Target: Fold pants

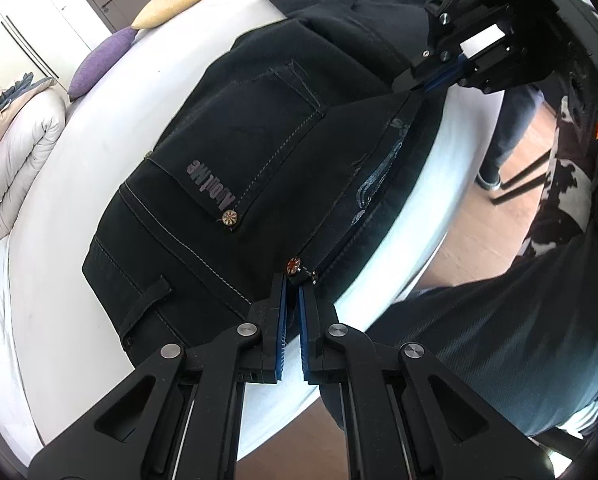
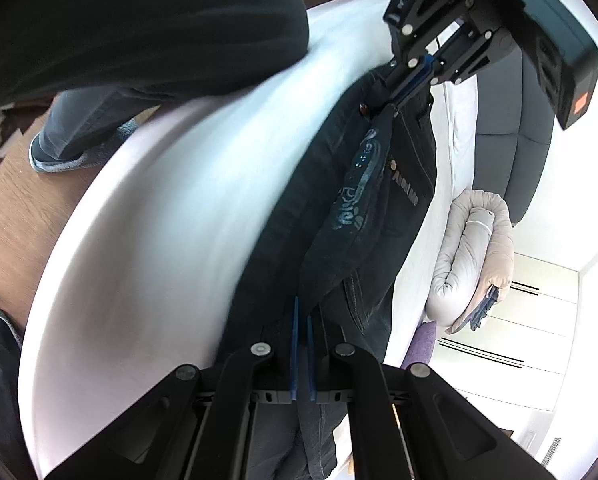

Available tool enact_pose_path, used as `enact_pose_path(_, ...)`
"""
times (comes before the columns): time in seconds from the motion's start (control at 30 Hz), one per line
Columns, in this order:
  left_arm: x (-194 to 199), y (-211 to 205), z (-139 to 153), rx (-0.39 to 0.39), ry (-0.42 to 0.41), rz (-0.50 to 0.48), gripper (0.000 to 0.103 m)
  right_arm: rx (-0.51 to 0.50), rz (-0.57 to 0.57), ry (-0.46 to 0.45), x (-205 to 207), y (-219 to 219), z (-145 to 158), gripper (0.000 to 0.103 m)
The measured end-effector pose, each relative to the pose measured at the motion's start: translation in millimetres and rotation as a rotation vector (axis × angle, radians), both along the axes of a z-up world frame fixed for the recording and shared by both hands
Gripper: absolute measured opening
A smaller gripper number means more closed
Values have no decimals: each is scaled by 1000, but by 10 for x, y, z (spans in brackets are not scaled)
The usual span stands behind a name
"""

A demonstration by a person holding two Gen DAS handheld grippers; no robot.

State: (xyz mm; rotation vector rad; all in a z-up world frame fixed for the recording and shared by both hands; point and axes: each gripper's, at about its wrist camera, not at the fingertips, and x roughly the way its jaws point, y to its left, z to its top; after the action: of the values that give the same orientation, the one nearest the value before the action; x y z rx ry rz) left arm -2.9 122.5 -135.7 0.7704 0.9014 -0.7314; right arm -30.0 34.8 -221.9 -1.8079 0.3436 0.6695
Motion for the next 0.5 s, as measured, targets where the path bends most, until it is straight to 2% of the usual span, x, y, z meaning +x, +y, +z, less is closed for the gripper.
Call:
enact_pose_path(0.27, -20, 111, -11, -18, 9, 8, 4, 6, -12, 9, -100, 4, -46, 5)
enact_pose_path(0.3, -4, 125, -27, -22, 4, 15, 9, 6, -20, 12, -94, 9, -62, 5)
enact_pose_path(0.43, 92, 193, -60, -78, 33, 88, 10, 38, -79, 44, -11, 68, -142, 7)
enact_pose_path(0.5, 69, 210, -16, -75, 53, 106, 11, 60, -110, 50, -3, 92, -132, 7)
